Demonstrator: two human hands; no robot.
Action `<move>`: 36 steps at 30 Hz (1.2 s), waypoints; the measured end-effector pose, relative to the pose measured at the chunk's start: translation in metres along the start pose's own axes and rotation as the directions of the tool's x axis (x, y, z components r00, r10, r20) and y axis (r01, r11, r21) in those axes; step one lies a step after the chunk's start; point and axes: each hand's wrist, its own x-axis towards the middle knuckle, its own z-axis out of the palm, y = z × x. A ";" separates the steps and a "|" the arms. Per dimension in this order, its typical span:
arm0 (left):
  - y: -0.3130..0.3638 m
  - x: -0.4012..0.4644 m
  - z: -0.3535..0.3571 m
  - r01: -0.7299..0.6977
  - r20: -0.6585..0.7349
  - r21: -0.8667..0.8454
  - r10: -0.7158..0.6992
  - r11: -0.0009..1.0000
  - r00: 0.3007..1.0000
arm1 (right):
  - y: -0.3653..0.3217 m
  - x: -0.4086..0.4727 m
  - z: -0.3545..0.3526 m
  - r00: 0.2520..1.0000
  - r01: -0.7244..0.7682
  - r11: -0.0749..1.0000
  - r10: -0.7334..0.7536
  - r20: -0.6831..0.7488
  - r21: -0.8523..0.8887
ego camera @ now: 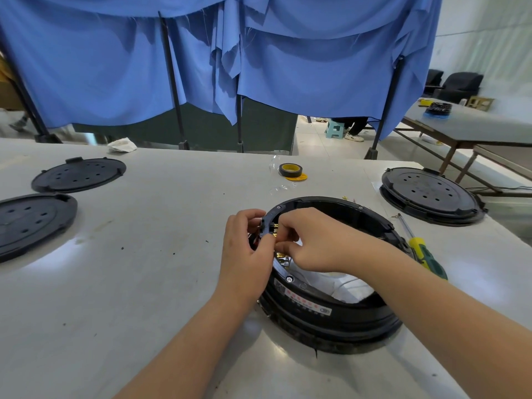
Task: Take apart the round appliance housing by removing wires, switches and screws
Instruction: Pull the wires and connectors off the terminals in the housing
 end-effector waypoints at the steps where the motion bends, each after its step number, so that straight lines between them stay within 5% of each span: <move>1: 0.000 0.000 0.001 -0.002 -0.005 0.000 0.002 1.000 1.000 | -0.001 0.000 0.001 1.000 -0.011 1.000 0.011 -0.007 -0.001; 8: -0.008 0.005 -0.005 0.036 -0.052 0.009 -0.035 0.999 0.998 | 0.018 -0.009 -0.010 0.993 -0.118 0.993 0.117 -0.027 -0.009; 18: -0.006 0.004 -0.002 0.045 -0.025 -0.007 -0.045 0.999 0.999 | 0.023 0.005 -0.004 0.996 -0.061 0.990 0.068 -0.054 0.130; 25: -0.010 0.008 -0.005 0.055 -0.009 -0.018 -0.055 0.998 0.998 | 0.055 -0.006 -0.037 0.954 -0.112 0.953 0.183 -0.239 0.282; 30: -0.013 0.010 -0.011 0.048 -0.012 -0.005 -0.048 0.999 0.999 | 0.106 -0.008 -0.058 0.871 -0.240 0.926 0.338 -0.356 0.291; 36: -0.013 0.011 -0.010 0.061 -0.015 -0.035 -0.062 0.998 0.998 | 0.166 -0.007 -0.059 0.799 -0.464 0.864 0.504 -0.328 0.195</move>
